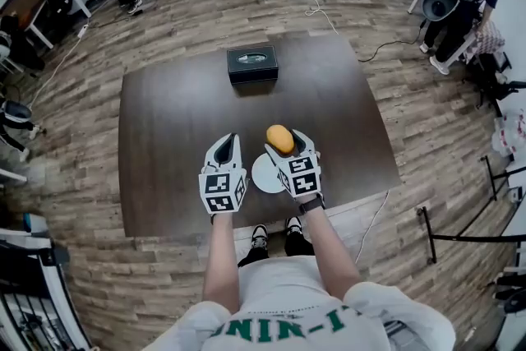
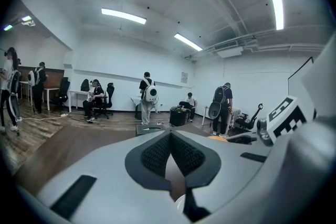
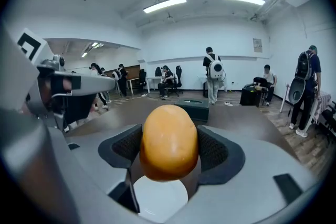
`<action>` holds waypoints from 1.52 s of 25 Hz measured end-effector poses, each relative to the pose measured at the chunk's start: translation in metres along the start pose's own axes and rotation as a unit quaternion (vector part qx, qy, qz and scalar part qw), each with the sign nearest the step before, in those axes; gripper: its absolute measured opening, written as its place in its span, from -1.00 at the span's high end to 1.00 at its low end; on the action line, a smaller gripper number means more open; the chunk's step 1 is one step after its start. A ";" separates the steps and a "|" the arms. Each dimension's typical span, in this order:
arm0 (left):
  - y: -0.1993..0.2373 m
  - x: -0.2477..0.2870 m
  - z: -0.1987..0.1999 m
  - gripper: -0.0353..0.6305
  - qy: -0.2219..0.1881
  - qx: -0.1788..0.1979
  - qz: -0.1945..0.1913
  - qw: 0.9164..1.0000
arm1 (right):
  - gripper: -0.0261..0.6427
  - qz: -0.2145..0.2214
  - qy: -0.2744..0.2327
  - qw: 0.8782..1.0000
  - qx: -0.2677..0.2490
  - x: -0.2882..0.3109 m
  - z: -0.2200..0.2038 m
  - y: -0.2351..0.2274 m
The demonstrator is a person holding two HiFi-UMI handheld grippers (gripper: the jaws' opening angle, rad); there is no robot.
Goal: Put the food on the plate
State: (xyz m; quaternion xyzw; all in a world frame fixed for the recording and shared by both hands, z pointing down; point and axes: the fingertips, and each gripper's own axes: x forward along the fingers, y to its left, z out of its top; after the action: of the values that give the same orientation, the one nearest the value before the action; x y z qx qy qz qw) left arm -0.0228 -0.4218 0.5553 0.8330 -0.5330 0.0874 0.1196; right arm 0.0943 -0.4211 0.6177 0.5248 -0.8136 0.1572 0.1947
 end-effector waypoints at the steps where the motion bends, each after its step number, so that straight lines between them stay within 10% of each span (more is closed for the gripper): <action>1: 0.000 0.001 -0.004 0.86 0.005 -0.002 0.003 1.000 | -0.08 0.006 0.012 1.000 0.006 0.006 -0.012 -0.001; 20: 0.034 -0.005 -0.071 0.86 0.062 -0.033 0.060 0.996 | -0.08 0.070 0.180 0.981 0.018 0.085 -0.193 0.037; 38: 0.031 -0.015 -0.068 0.86 0.064 -0.032 0.044 0.996 | -0.28 0.070 0.135 0.988 0.022 0.067 -0.167 0.039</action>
State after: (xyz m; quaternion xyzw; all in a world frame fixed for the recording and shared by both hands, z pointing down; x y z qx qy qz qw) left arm -0.0587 -0.4011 0.6190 0.7974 -0.5626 0.1286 0.1762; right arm 0.0584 -0.3818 0.7943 0.4453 -0.8108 0.2577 0.2791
